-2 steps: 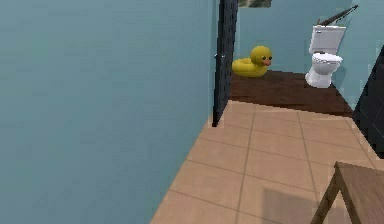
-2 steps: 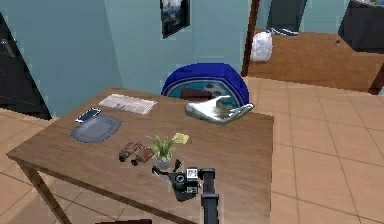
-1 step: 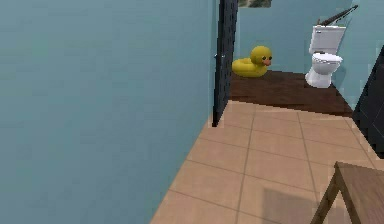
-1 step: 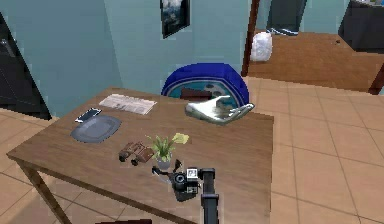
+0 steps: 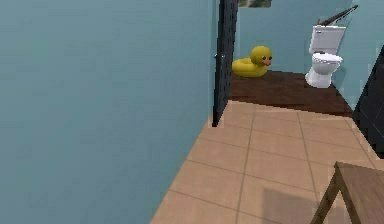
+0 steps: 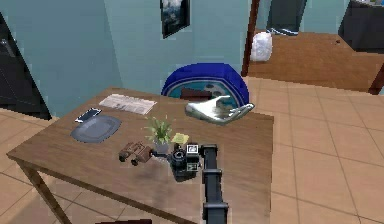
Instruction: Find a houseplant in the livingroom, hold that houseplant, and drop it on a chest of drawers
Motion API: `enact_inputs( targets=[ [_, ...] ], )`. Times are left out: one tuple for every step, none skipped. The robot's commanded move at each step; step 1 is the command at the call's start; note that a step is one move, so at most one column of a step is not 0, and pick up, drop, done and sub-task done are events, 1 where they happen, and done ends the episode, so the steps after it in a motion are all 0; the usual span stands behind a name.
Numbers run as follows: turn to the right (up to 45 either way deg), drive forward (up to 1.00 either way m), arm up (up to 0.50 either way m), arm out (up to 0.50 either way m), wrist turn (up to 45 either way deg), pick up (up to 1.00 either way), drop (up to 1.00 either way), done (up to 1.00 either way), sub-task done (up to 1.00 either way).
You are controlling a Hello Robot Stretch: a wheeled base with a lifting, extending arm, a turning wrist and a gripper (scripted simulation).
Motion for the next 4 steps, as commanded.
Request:
enact_inputs(
  targets=[
    [0.0, 0.00, 0.26, 0.00, 0.0, 0.00, 0.00, 0.00, 0.00],
    [0.0, 0.00, 0.00, 0.00, -45.0, 0.00, 0.00, 0.00, 0.00],
    [0.0, 0.00, 0.00, 0.00, -45.0, 0.00, 0.00, 0.00, 0.00],
    [0.0, 0.00, 0.00, 0.00, -18.0, 0.00, 0.00, 0.00, 0.00]
  ],
)
